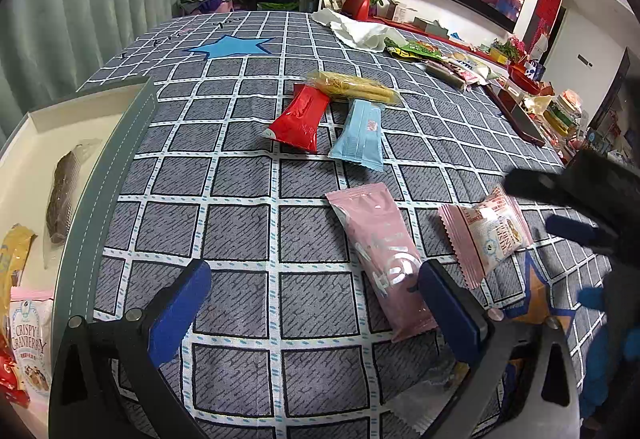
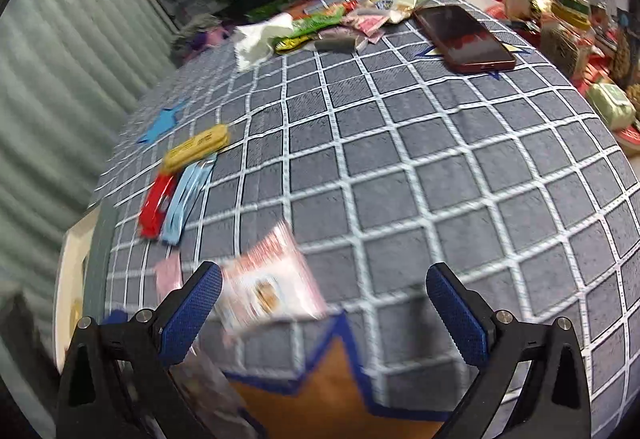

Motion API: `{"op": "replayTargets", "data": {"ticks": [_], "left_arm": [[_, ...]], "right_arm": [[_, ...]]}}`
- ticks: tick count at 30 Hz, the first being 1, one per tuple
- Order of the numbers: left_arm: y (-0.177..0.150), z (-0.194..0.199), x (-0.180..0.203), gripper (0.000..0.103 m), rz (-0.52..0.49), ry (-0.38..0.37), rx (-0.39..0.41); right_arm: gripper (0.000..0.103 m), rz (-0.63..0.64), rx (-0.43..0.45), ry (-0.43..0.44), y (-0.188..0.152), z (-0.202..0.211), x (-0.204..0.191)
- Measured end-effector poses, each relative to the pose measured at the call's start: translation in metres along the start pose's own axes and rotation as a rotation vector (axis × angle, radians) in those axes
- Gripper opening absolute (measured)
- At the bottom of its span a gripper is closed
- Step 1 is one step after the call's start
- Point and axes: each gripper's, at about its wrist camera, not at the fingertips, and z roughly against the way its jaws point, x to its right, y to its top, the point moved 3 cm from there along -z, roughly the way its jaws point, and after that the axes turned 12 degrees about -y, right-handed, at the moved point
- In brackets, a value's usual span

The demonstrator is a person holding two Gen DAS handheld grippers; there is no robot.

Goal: Organize snacks
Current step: 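Grasp the pink-and-white Crispy Cranberry packet with the right tool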

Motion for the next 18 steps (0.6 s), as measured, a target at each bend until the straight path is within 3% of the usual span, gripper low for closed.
{"op": "replayTargets", "data": {"ticks": [3, 7, 10, 14, 18], "left_arm": [[0.000, 0.000, 0.000, 0.103, 0.000, 0.000, 0.000], [0.000, -0.001, 0.000, 0.103, 0.000, 0.000, 0.000], [0.000, -0.001, 0.000, 0.103, 0.000, 0.001, 0.000], [0.000, 0.000, 0.000, 0.103, -0.001, 0.003, 0.000], [0.004, -0.003, -0.001, 0.103, 0.000, 0.005, -0.008]], "right_arm": [[0.103, 0.033, -0.048, -0.059, 0.005, -0.016, -0.020], [0.103, 0.280, -0.030, -0.242, -0.008, -0.023, -0.043], [0.103, 0.336, -0.007, -0.230, -0.020, -0.015, -0.026], [0.103, 0.289, -0.023, -0.218, -0.028, -0.005, 0.021], [0.103, 0.278, 0.016, -0.208, -0.033, 0.005, 0.054]]}}
